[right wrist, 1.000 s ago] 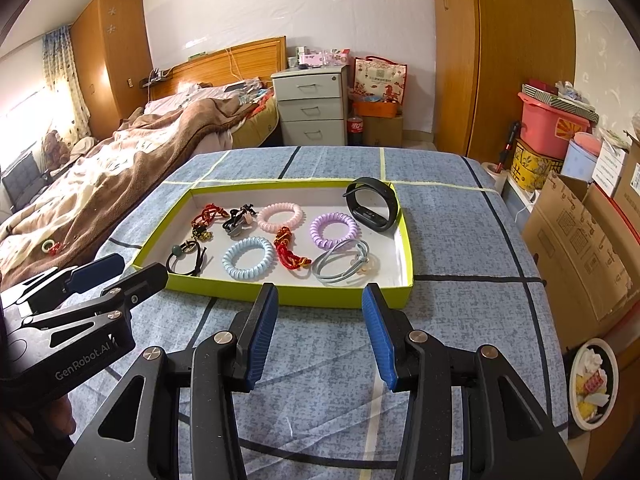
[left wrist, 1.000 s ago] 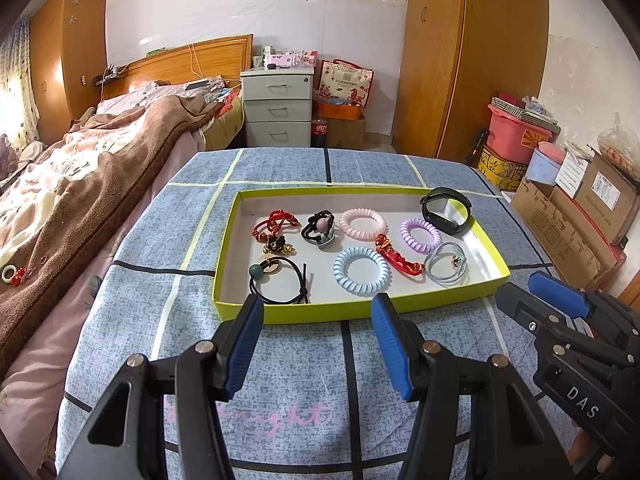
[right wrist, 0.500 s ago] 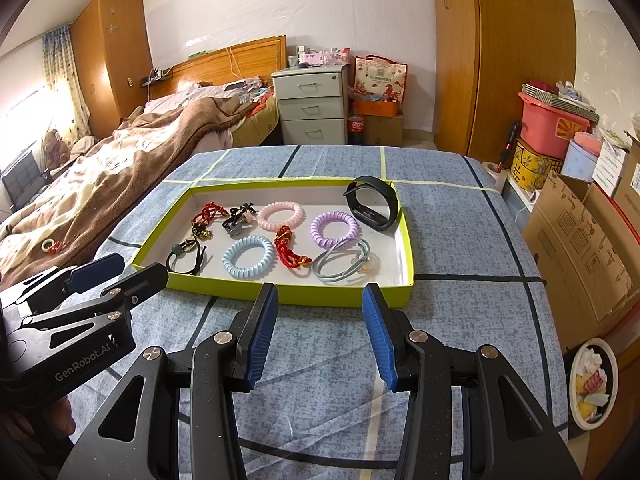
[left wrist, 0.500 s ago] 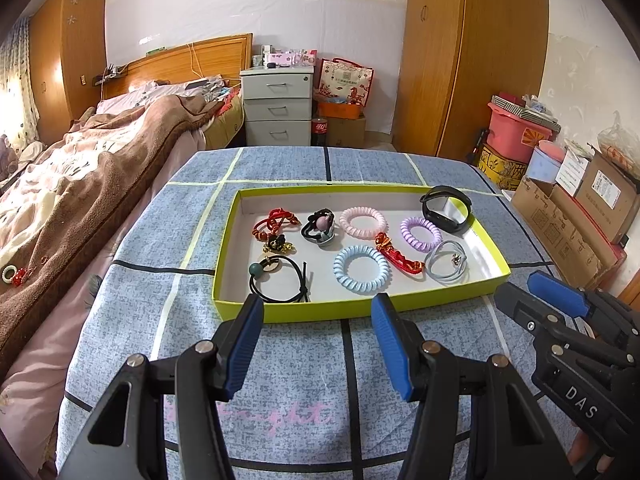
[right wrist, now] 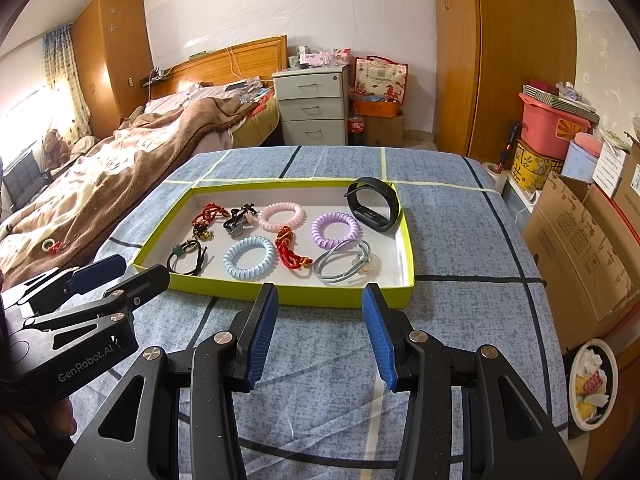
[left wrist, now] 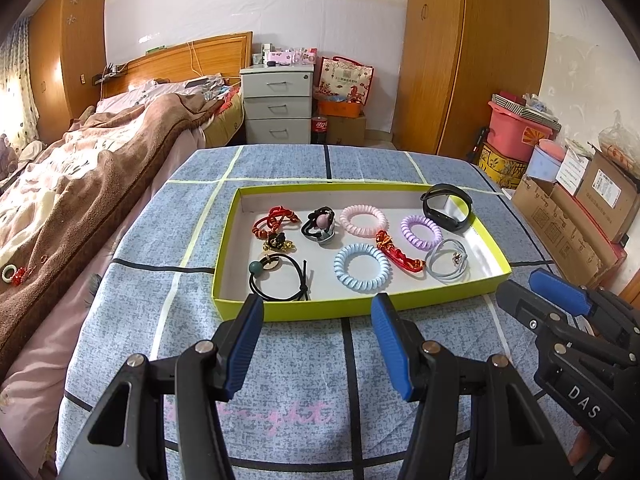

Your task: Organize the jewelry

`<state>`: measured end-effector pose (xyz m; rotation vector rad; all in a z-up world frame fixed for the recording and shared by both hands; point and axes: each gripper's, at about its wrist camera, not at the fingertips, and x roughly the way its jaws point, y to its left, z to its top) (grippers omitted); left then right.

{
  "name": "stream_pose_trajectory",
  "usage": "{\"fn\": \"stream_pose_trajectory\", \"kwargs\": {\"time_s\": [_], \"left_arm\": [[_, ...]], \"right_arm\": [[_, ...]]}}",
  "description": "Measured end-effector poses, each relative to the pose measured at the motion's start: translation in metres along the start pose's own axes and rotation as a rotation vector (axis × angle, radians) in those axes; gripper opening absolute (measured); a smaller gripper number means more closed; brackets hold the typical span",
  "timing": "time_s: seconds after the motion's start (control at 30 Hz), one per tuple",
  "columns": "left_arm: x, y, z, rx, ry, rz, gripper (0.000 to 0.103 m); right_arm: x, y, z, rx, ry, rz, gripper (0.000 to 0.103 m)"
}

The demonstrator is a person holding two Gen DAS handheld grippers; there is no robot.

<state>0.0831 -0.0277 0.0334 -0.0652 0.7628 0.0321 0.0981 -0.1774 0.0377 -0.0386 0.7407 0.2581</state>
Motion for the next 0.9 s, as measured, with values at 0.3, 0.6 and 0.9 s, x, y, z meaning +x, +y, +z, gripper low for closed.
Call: {"fn": "stream_pose_trajectory", "kwargs": {"time_s": [0.3,0.6,0.9], "left_arm": [[0.0015,0.0005,-0.0022,-0.004,0.004,-0.001,0.058],[0.0007,-0.0007,-0.0028,-0.006,0.012,-0.01,0.058],[-0.0013,0.0002,-0.0018,-0.015,0.011,-0.003,0.058]], "right_arm": [[0.0005,0.0005,0.0001,0.0,0.001,0.001,0.045],[0.0,0.0026,0.0004,-0.001,0.001,0.001,0.045],[-0.0008,0.0033,0.0004,-0.001,0.001,0.002,0.045]]}}
